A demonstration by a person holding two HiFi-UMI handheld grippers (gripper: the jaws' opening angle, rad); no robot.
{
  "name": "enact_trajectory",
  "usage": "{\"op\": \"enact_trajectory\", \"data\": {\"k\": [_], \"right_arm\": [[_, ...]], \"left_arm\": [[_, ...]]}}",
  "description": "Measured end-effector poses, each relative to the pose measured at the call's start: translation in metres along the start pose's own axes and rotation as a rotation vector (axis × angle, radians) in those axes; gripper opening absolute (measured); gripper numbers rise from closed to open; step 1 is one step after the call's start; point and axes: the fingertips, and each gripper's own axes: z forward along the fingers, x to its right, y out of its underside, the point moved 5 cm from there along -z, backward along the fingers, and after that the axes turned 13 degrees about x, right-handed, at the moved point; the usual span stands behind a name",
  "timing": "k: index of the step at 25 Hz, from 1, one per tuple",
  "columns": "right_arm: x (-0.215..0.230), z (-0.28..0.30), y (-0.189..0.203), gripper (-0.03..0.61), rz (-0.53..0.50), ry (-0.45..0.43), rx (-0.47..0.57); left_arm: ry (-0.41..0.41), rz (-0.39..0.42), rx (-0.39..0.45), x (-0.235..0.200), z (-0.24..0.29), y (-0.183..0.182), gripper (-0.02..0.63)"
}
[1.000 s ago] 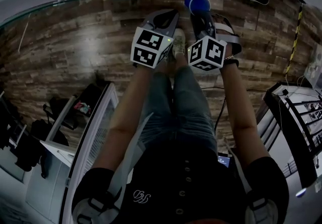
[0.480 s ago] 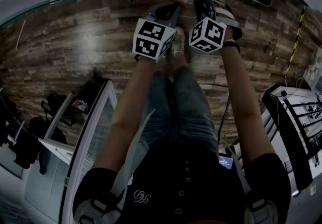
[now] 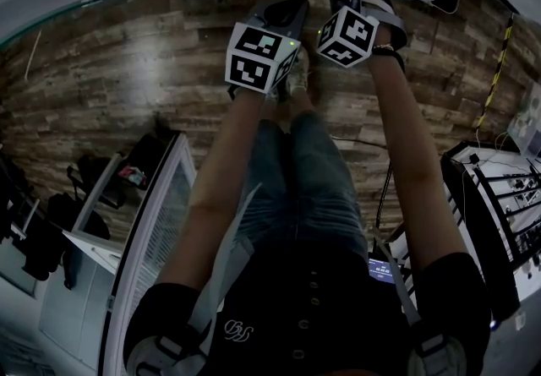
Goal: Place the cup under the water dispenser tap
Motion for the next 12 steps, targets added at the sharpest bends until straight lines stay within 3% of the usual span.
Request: {"op": "enact_trajectory", "data": {"k": [12], "right_arm": [[0.004,0.025,0.014,0.022,0.038,-0.004,-0.037]], "left_arm": [[-0.019,-0.028,-0.007,0.002,-0.004,0.006,0.000]]}}
